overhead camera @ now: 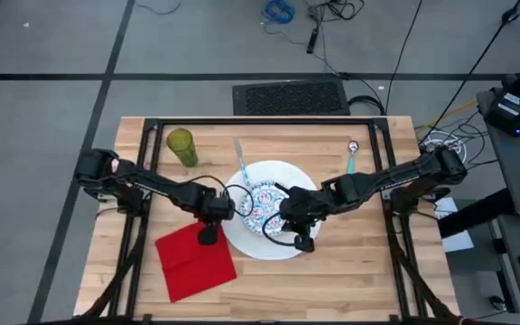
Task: Set table place
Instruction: Fold the red table napkin
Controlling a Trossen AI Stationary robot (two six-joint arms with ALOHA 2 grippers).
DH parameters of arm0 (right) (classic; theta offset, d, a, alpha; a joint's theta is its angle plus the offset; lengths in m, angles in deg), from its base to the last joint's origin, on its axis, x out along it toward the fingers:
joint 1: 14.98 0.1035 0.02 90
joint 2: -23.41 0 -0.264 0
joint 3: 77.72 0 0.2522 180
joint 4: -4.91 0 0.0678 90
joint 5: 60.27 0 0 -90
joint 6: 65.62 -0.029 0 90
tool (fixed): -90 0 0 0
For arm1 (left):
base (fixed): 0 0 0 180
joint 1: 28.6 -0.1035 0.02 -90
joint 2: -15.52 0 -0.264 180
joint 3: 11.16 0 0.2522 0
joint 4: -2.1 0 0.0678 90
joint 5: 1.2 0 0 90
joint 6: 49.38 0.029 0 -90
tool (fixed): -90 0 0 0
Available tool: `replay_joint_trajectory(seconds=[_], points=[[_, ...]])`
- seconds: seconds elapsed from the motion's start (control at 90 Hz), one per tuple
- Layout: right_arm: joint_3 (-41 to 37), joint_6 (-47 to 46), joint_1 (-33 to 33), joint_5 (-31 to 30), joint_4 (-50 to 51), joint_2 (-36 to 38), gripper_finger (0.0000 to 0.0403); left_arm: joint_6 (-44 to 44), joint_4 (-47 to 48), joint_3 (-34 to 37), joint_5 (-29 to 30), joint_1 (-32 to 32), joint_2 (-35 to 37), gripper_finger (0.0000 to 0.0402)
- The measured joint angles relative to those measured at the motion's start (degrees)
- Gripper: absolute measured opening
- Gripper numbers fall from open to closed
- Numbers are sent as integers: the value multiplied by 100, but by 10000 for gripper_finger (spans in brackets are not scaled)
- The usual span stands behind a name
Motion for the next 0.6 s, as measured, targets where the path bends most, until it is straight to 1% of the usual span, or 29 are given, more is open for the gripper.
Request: replay_joint_trajectory(seconds=[0.156, 0.267, 0.367, 0.6], points=[[0, -2, 0, 2, -44, 0, 0, -10, -17, 0, 6, 4, -48, 263], [0, -2, 0, 2, -46, 0, 0, -127, -41, 0, 93, 4, -50, 243], [0, -2, 0, 2, -47, 0, 0, -244, -39, 0, 161, 4, -50, 205], [0, -4, 0, 2, -90, 0, 0, -310, -109, -18, 59, 11, -185, 94]])
